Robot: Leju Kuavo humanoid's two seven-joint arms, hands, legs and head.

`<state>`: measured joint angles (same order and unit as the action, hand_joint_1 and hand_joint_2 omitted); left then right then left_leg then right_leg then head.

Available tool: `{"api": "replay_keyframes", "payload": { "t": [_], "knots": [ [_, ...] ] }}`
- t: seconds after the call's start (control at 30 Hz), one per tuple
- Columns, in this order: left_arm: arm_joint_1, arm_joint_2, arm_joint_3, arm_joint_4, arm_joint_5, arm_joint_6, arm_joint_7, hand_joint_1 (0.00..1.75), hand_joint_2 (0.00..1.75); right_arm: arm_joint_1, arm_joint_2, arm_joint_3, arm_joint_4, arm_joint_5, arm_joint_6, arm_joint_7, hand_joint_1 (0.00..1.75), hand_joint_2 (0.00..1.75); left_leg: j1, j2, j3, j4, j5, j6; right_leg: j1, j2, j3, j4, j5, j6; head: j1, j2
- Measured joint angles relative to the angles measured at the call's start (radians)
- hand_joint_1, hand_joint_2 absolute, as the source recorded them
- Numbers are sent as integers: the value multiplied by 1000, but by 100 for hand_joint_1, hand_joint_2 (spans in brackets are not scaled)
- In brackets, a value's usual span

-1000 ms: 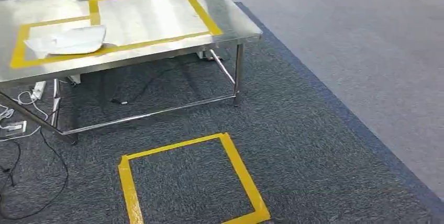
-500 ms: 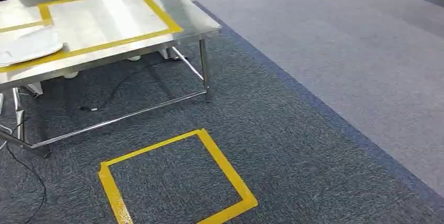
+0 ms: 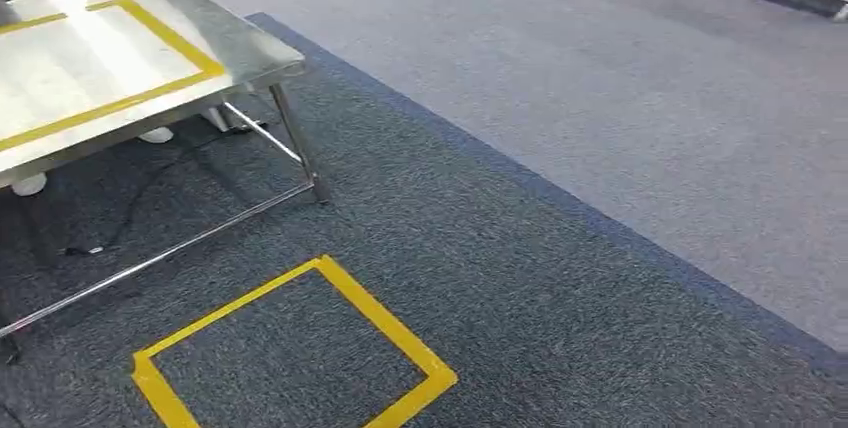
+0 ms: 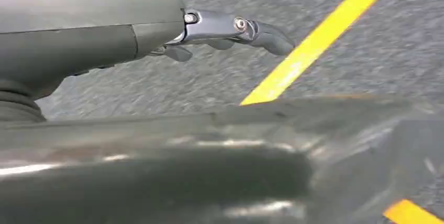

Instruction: Take the parts from the cabinet and place them on the table.

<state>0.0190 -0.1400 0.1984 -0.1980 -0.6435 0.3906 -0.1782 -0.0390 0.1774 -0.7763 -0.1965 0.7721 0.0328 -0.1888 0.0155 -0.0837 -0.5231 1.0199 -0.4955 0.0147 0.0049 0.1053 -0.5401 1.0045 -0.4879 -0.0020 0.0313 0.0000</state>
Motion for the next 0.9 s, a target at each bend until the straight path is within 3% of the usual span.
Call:
{"api": "replay_keyframes", "payload": {
  "t": [0.07,0.1,0.13,0.17,0.2,0.23,0.3,0.47,0.5,0.53,0.57,0.67,0.7,0.73,0.77,0.83,0.87,0.9],
  "knots": [
    [-6,-1,8,0,-1,5,-3,0,0,1,0,-18,-3,-15,5,3,0,0,-5,14,-3,-5,-9,-3,-9,19,-19,-1,8,16,-1,0],
    [-7,-2,11,0,-3,8,-3,0,0,5,0,-27,-3,-22,5,3,0,0,-7,22,-3,-6,-7,0,-11,29,-22,-5,12,23,-3,0],
    [-7,-6,13,0,-5,13,-3,0,0,7,-1,-38,-3,-31,5,3,0,0,3,38,-2,-19,0,6,-5,39,-34,-4,12,30,-2,0],
    [-8,-5,14,0,-9,19,-2,0,0,8,0,-48,-4,-40,5,2,0,0,4,53,-1,-23,4,11,-4,-12,-42,14,-6,33,1,0],
    [-8,-7,14,0,-15,23,-2,0,0,6,0,-56,-5,-45,6,1,0,0,4,64,-3,-23,5,15,-5,-54,-66,61,-42,37,13,0],
    [-5,-9,15,0,-23,29,0,0,0,3,0,-64,-7,-55,8,-1,0,0,1,80,-4,-23,4,17,-6,-80,-100,135,-82,41,16,0],
    [2,-8,15,0,-43,46,4,0,0,4,-1,-86,-10,-78,16,-5,0,0,-1,116,-6,-23,4,17,-10,-97,-169,288,-144,52,16,0],
    [2,-8,15,0,-45,48,5,0,0,4,-1,-86,-10,-78,16,-5,0,0,-1,118,-6,-23,4,17,-11,-98,-171,293,-145,52,16,0],
    [2,-8,14,0,-58,53,10,0,0,7,0,-101,-11,-97,22,-8,0,0,-1,136,-6,-23,3,17,-15,-101,-169,300,-131,56,15,0],
    [0,-11,14,0,-67,55,24,0,0,7,-1,-132,-15,-129,34,-13,0,0,0,163,-3,-22,1,14,-20,-123,-66,121,-38,58,16,0],
    [2,-13,14,0,-68,52,37,0,0,1,0,-165,-21,-162,44,-19,0,0,-9,189,3,-17,-5,-4,-11,-173,8,-10,-15,37,13,0],
    [-1,-16,14,0,-72,49,48,0,0,7,0,-204,-21,-194,51,-19,0,0,-6,215,12,-21,-6,-20,-7,-146,-8,-11,-12,19,14,0],
    [-2,-17,14,0,-74,49,48,0,0,6,1,-211,-22,-197,51,-19,0,0,-1,174,8,-8,-22,-30,-15,-137,4,-15,-6,10,11,0],
    [0,-18,14,0,-75,49,48,0,0,4,1,-217,-23,-198,51,-19,0,0,1,129,-7,32,-57,-31,-15,-125,3,-14,-2,4,6,0],
    [2,-17,14,0,-77,49,50,0,0,2,2,-224,-24,-209,58,-24,0,0,1,108,-35,107,-103,-31,-15,-114,1,-14,0,0,5,0],
    [8,-17,11,0,-101,53,50,0,0,0,6,-250,-28,-271,112,-63,0,0,0,97,-98,257,-166,-31,-10,-86,-1,-14,2,-3,5,0],
    [10,-17,7,0,-112,56,50,0,0,2,8,-271,-31,-303,149,-91,0,0,0,97,-113,291,-167,-30,-9,-71,-1,-14,2,-3,5,0],
    [11,-17,3,0,-119,58,48,0,0,3,9,-292,-34,-329,177,-113,0,0,0,96,-107,273,-137,-27,-8,-53,1,-13,2,-3,5,0]
  ]
}}
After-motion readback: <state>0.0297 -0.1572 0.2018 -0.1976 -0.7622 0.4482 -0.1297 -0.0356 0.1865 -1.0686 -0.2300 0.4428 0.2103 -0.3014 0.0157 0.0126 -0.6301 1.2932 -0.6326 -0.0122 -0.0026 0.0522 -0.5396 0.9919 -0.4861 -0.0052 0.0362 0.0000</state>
